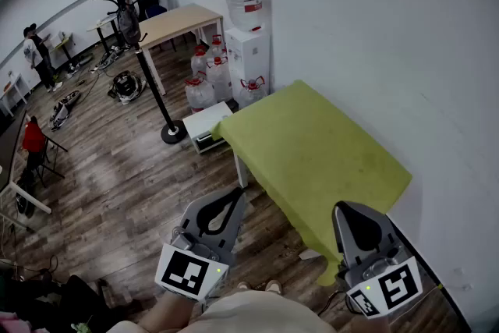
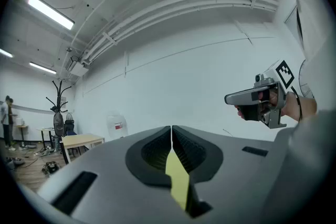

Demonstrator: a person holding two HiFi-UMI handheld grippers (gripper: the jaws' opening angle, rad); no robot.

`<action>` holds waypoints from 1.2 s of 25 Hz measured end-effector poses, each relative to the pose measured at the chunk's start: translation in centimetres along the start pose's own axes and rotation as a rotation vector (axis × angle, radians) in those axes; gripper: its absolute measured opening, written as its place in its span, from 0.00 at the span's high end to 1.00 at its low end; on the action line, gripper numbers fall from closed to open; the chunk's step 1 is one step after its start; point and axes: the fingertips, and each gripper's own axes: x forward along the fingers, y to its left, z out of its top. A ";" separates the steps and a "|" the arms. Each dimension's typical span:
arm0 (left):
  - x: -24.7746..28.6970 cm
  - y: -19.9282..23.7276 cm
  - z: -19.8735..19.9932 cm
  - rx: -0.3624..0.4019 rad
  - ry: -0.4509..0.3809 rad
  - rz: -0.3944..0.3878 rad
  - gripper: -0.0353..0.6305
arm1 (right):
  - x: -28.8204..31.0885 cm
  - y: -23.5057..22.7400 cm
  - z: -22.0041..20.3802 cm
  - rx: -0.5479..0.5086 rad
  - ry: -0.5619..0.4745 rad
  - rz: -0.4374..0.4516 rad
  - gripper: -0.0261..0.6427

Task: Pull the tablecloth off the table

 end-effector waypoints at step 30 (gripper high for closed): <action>3.4 0.5 -1.8 -0.019 -0.044 0.226 0.55 | 0.3 -8.9 -2.4 0.047 -0.093 -0.059 0.42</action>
